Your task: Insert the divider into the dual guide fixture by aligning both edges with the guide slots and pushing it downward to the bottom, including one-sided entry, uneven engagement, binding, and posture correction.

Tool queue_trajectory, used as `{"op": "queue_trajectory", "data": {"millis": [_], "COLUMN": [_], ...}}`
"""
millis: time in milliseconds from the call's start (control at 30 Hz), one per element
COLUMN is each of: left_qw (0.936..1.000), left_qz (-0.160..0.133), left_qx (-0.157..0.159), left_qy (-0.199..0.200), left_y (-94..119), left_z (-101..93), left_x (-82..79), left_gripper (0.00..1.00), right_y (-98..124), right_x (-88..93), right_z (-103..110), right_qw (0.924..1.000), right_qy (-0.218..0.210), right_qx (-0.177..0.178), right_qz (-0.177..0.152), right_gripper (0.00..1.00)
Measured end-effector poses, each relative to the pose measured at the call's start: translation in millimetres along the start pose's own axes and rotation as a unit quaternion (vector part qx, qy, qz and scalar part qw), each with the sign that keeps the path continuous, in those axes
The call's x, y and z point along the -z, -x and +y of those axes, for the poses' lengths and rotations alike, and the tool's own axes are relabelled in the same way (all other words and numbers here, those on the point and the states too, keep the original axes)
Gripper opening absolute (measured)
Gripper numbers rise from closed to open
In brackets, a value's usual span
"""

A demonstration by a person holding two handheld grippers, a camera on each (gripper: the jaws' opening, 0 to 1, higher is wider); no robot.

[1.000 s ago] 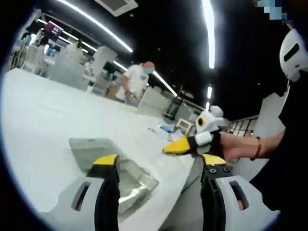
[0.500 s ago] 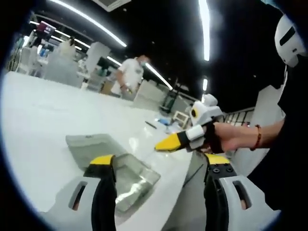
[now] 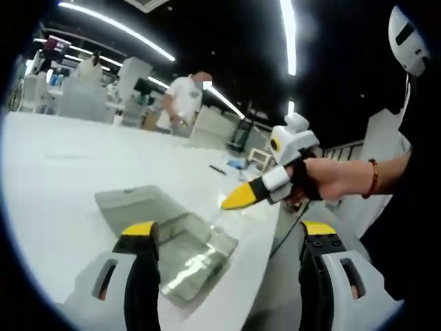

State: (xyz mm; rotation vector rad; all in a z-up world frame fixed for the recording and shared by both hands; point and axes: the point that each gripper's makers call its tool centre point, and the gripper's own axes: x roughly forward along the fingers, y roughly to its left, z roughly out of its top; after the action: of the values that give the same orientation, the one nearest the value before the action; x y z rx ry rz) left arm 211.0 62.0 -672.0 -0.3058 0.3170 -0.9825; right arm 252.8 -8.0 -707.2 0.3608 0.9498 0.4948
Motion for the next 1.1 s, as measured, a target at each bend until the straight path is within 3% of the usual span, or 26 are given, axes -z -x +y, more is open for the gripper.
{"op": "queue_trajectory", "data": {"millis": [267, 600, 1100], "left_qw": [0.9999, 0.9999, 0.9996], "left_qz": [-0.006, 0.01, 0.003], "left_qx": [0.004, -0.006, -0.021], "left_qy": [0.015, 0.009, 0.02], "left_y": [-3, -4, 0], "left_z": [4.0, 12.1, 24.9], "left_x": [0.9, 6.0, 3.6], "left_gripper": [0.84, 0.86, 0.85], "right_y": [-6, -14, -29], "right_x": [1.7, 5.7, 12.5], "right_z": [-7, -15, -21], "right_qw": [0.9994, 0.9981, 0.9968], "right_qy": [0.01, 0.024, 0.038], "right_qx": [0.032, 0.053, 0.063], "right_qz": [0.009, 0.021, 0.033], "right_gripper": [0.0, 0.0, 0.0]}}
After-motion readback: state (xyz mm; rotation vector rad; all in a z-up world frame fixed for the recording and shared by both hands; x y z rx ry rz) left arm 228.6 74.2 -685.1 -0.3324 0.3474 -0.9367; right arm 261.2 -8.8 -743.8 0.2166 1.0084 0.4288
